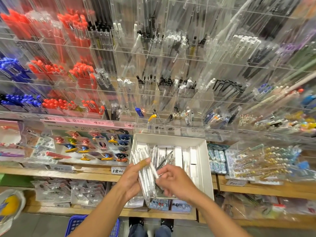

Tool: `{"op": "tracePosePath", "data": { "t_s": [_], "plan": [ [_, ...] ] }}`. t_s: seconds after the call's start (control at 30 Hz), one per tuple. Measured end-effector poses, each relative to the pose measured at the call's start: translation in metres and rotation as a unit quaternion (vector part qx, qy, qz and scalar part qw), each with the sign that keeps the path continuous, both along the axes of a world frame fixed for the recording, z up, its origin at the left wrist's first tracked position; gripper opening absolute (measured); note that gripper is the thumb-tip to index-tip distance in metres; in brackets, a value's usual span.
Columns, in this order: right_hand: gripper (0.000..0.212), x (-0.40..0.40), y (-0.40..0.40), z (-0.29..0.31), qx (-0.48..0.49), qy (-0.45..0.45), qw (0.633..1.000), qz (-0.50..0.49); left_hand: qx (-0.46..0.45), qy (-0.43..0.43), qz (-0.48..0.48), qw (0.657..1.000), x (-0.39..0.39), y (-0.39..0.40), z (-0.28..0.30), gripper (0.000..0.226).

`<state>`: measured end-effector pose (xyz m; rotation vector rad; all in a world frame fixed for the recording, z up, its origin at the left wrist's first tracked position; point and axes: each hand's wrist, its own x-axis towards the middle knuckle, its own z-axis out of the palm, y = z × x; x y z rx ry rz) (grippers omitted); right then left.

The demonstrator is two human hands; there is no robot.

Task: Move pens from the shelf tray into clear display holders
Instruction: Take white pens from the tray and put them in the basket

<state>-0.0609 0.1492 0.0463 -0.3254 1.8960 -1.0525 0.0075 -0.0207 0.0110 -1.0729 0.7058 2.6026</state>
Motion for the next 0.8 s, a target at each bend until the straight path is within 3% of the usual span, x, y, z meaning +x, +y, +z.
{"op": "tracePosePath", "data": {
  "t_s": [0.1,0.2,0.3,0.37,0.47,0.7,0.8],
  "plan": [
    [0.016,0.022,-0.01,0.003,-0.017,0.005,1.0,-0.002,0.0,-0.021,0.007,1.0,-0.001,0.006,0.004,0.07],
    [0.016,0.023,-0.007,-0.001,-0.016,-0.01,1.0,0.018,-0.07,-0.035,0.01,0.997,0.0,0.006,0.002,0.088],
    [0.012,0.005,0.006,-0.017,0.03,0.019,0.999,-0.025,-0.098,-0.035,0.0,0.995,0.003,0.002,0.001,0.074],
    [0.011,-0.018,0.017,-0.038,0.145,0.1,0.98,-0.089,-0.096,-0.029,-0.004,0.995,0.004,-0.001,0.002,0.054],
    [0.014,-0.045,0.032,-0.07,0.351,0.167,0.92,-0.054,-0.087,-0.026,-0.001,0.996,0.005,-0.003,0.003,0.037],
    [0.025,-0.049,0.026,-0.096,0.441,0.189,0.877,0.009,-0.1,-0.035,-0.006,0.994,0.004,-0.003,0.003,0.045],
    [0.028,-0.05,0.022,-0.097,0.459,0.179,0.87,0.017,-0.105,-0.034,-0.006,0.994,0.006,-0.003,0.002,0.06]
  ]
}}
